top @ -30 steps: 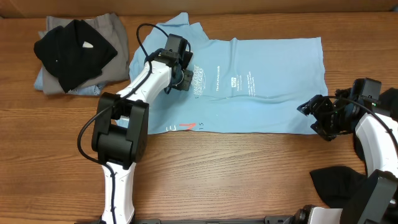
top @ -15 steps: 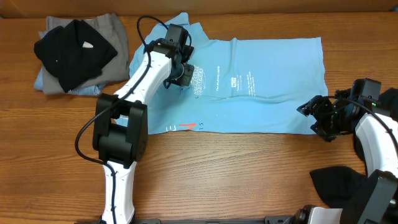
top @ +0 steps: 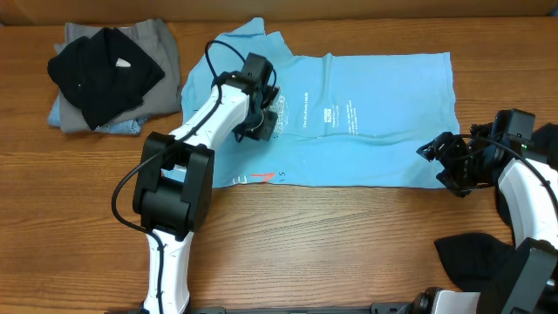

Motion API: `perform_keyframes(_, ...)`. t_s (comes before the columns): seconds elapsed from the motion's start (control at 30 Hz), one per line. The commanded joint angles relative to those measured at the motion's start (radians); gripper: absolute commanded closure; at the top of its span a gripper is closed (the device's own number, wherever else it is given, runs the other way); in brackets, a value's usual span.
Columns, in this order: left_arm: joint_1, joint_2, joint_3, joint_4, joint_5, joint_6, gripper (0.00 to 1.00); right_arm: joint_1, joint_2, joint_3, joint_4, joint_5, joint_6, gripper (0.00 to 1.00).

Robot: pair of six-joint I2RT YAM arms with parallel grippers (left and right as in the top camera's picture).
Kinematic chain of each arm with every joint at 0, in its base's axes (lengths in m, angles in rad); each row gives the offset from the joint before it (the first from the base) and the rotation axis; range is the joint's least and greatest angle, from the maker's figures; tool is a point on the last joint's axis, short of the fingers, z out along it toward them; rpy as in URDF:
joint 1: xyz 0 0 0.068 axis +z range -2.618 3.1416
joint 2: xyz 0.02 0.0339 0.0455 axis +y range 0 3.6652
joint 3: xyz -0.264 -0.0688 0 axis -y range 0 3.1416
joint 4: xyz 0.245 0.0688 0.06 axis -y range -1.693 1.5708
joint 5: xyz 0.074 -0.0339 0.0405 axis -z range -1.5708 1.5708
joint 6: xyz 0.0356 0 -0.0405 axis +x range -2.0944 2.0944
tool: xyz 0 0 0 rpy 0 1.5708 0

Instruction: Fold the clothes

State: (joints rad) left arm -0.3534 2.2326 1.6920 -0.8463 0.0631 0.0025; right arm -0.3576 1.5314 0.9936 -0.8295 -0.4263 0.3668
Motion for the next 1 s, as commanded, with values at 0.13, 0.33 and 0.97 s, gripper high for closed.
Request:
perform_keyframes(0.13,0.002,-0.026,-0.048,0.075,-0.100,0.002,0.96,0.002,0.006,0.021,0.007,0.006,-0.001,0.20)
perform_keyframes(0.33,0.002,-0.028,-0.018,0.230,-0.124,0.002,0.96,0.002,0.006,0.021,0.006,0.006,-0.001,0.20)
perform_keyframes(0.97,-0.009,-0.052,0.104,-0.127,-0.087,-0.026,0.96,0.002,0.006,0.021,-0.002,0.006,-0.001,0.19)
